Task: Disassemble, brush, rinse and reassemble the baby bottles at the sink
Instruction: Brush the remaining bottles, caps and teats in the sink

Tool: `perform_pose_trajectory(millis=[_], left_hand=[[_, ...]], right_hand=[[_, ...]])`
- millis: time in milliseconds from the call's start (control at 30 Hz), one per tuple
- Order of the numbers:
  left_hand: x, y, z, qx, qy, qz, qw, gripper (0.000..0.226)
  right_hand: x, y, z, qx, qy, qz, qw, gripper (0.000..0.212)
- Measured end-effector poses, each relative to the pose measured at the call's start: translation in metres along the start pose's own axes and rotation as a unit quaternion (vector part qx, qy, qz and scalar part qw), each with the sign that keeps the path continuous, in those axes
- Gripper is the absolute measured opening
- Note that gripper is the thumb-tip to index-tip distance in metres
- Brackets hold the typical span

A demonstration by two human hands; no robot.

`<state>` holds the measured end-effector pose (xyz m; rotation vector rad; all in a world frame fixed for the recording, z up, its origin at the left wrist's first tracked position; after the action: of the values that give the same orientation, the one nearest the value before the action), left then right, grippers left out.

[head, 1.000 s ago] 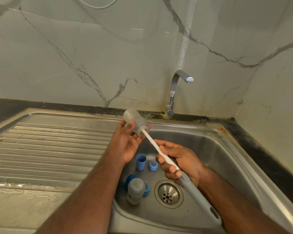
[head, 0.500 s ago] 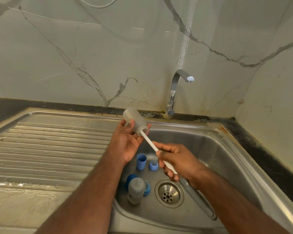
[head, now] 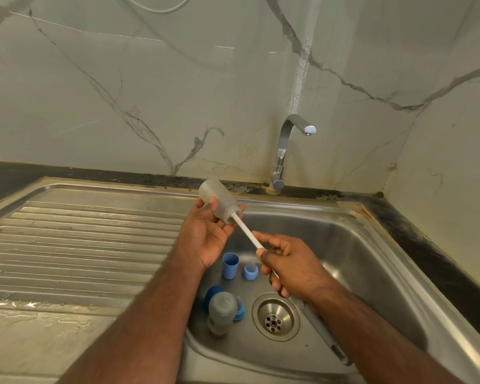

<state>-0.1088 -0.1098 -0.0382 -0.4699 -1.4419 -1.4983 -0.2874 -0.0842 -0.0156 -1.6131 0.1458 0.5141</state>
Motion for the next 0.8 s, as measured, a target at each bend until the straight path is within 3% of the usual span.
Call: perform_pose_trajectory(millis=[100,267,400,500,567,667,800], left_hand=[[-0.003,-0.002,-0.001,-0.015,0.013,-0.009,1.000,0.052],[-0.011,-0.015,-0.003,-0.044,0.084,-0.096,0.991,0.045],[-0.008,-0.017,-0.001,-0.024,0.094,-0.150,0.984,0.048],[-0.009,-0.014,-0.003,0.006,0.097,-0.143,0.985,0.052],[-0.009,-0.011,-0.006,0.019,0.092,-0.118,0.989,0.053],[-0.005,-0.008,-0.007,0.024,0.074,-0.081,0.994,0.055],[-0.001,-0.015,-0.006,0.007,0.050,-0.059,0.997,0.044]], right_hand=[[-0.001,0.001,0.000,-0.013,0.017,0.006,1.000,0.041],[-0.012,0.000,-0.003,-0.102,0.072,0.205,0.971,0.045],[-0.009,-0.006,-0.001,-0.151,0.076,0.286,0.943,0.047],[-0.003,-0.004,-0.001,-0.150,0.063,0.286,0.944,0.046],[0.001,0.001,-0.002,-0.104,0.046,0.230,0.966,0.045],[0.007,0.010,-0.001,0.033,0.020,-0.008,0.999,0.043],[0.011,0.008,0.002,0.136,-0.014,-0.221,0.966,0.037]])
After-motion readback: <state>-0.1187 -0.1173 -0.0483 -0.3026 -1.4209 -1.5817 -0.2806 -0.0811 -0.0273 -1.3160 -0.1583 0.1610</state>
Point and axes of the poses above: each hand's wrist, its own z-axis away from the middle knuckle, its own x-axis out of the palm, y = z × x, the point moved 6 cm from there along -z, towards the middle knuckle, and after that the axes turned 12 degrees about y, right-handed, at the moved point
